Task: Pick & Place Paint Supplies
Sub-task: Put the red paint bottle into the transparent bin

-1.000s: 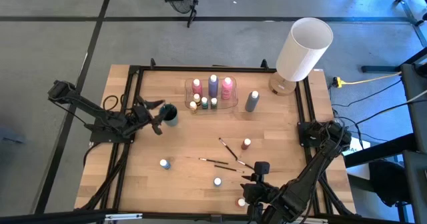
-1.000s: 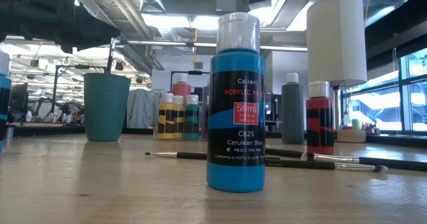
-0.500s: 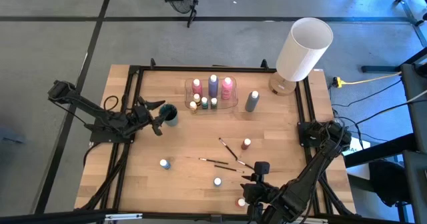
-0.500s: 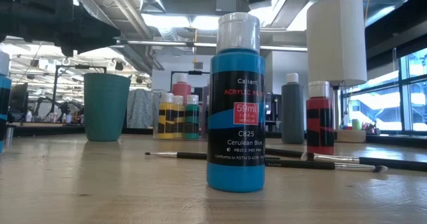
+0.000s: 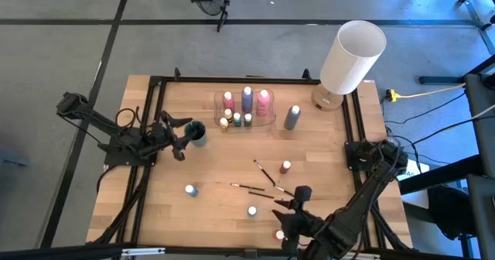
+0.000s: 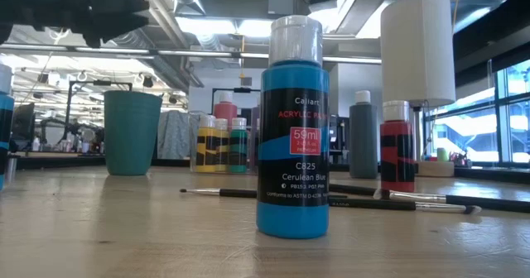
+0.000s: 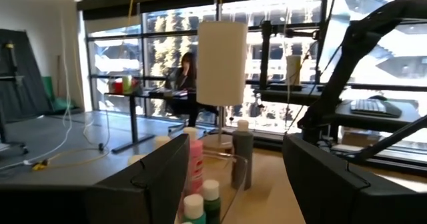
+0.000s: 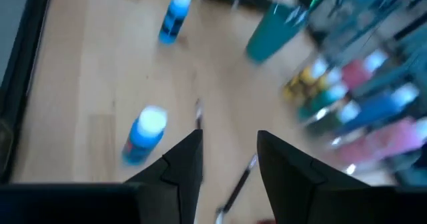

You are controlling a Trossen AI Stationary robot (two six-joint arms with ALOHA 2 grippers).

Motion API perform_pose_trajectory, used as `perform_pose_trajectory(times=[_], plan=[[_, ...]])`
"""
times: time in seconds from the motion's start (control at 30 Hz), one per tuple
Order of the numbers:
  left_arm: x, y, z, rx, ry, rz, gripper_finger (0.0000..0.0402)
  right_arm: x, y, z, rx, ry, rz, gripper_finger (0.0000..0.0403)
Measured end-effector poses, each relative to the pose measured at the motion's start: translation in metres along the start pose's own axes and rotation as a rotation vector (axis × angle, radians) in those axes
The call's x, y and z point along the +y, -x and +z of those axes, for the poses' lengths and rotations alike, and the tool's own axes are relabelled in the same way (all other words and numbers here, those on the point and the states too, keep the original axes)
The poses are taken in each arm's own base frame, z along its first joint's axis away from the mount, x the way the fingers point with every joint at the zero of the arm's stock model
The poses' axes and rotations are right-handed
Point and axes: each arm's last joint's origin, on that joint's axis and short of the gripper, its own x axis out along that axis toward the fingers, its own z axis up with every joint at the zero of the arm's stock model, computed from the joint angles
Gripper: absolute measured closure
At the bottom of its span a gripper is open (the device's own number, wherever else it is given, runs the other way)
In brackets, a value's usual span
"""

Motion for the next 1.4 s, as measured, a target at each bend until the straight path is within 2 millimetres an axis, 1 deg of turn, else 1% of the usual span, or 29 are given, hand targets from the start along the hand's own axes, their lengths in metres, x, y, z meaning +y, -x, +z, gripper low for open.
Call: perform_pose_trajectory(times=[0.07, 0.23, 0.37, 0.47, 0.57, 0.67, 0.9, 1.0, 1.07, 1.13, 1.2, 1.33, 1.37, 1.4], plan=[[0.000, 0.000, 0.001, -0.006, 0.005, -0.011, 0.0166, -0.002, 0.004, 0.006, -0.024, 0.020, -0.001, 0.0259], [0.000, 0.000, 0.001, -0.007, 0.013, -0.012, 0.0166, -0.005, 0.008, 0.013, -0.013, 0.032, 0.014, 0.0259], [0.000, 0.000, 0.001, -0.007, 0.014, -0.013, 0.0166, -0.004, 0.008, 0.012, 0.021, 0.058, 0.059, 0.0259], [0.000, 0.000, 0.001, -0.007, 0.017, -0.013, 0.0166, -0.004, 0.007, 0.014, 0.018, 0.036, 0.070, 0.0257], [0.000, 0.000, 0.001, -0.008, 0.017, -0.013, 0.0166, -0.005, 0.004, 0.015, 0.034, 0.029, 0.078, 0.0245], [0.000, 0.000, 0.001, -0.008, 0.017, -0.013, 0.0166, -0.005, 0.003, 0.016, 0.042, 0.025, 0.082, 0.0214], [0.000, 0.000, 0.001, -0.008, 0.017, -0.013, 0.0167, -0.006, 0.001, 0.016, 0.064, -0.010, 0.102, 0.0101], [0.000, 0.000, 0.001, -0.008, 0.017, -0.013, 0.0166, -0.005, 0.002, 0.014, 0.093, 0.041, 0.130, 0.0073], [0.000, 0.000, 0.001, -0.008, 0.016, -0.013, 0.0167, -0.008, 0.003, 0.013, 0.088, 0.043, 0.097, 0.0064], [0.000, 0.000, 0.001, -0.008, 0.016, -0.013, 0.0166, -0.019, 0.007, 0.011, 0.096, 0.019, 0.043, 0.0060], [0.000, 0.000, 0.001, -0.008, 0.016, -0.013, 0.0167, -0.039, 0.017, 0.011, 0.122, -0.054, -0.003, 0.0059], [0.000, 0.000, 0.001, -0.007, 0.014, -0.013, 0.0166, -0.090, 0.039, 0.011, 0.299, -0.328, -0.040, 0.0059], [0.000, 0.000, 0.001, -0.008, 0.014, -0.013, 0.0166, -0.099, 0.043, 0.013, 0.329, -0.406, -0.020, 0.0059], [0.000, 0.000, 0.001, -0.007, 0.014, -0.012, 0.0165, -0.108, 0.046, 0.014, 0.345, -0.447, 0.012, 0.0059]])
